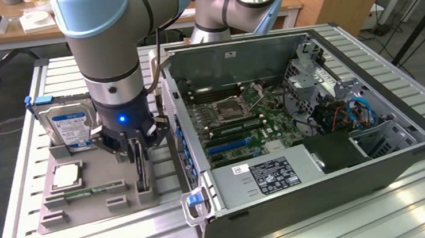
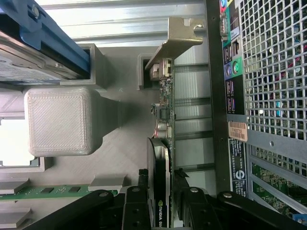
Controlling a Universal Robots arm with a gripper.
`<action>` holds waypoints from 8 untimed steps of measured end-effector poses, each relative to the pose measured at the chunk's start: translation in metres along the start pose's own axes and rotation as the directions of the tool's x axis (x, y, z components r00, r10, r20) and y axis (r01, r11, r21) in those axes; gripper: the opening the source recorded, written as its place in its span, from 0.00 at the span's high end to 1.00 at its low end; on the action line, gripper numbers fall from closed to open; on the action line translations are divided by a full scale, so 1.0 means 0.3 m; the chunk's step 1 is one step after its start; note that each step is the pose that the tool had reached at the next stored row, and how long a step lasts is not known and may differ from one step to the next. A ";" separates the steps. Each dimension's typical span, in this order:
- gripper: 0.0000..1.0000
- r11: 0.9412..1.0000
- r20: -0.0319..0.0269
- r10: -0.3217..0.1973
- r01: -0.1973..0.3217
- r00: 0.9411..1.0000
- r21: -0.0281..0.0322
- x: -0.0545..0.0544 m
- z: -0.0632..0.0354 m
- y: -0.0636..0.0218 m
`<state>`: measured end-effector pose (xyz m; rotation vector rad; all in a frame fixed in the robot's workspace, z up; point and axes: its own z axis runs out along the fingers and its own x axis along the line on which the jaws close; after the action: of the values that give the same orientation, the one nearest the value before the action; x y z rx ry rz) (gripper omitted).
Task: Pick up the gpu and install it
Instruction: 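Pick up the gpu and move the gpu toward the slot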
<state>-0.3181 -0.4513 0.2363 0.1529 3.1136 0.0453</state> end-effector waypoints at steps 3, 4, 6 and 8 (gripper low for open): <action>0.65 1.000 0.000 0.000 0.000 1.000 0.000 0.000 0.000 0.000; 0.65 1.000 0.000 0.000 0.000 1.000 0.000 0.000 0.000 0.000; 0.65 1.000 0.000 0.000 0.000 1.000 0.000 0.000 0.000 0.000; 0.67 1.000 0.000 0.000 0.000 1.000 0.000 0.000 0.000 0.000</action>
<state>-0.3181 -0.4513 0.2363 0.1529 3.1137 0.0452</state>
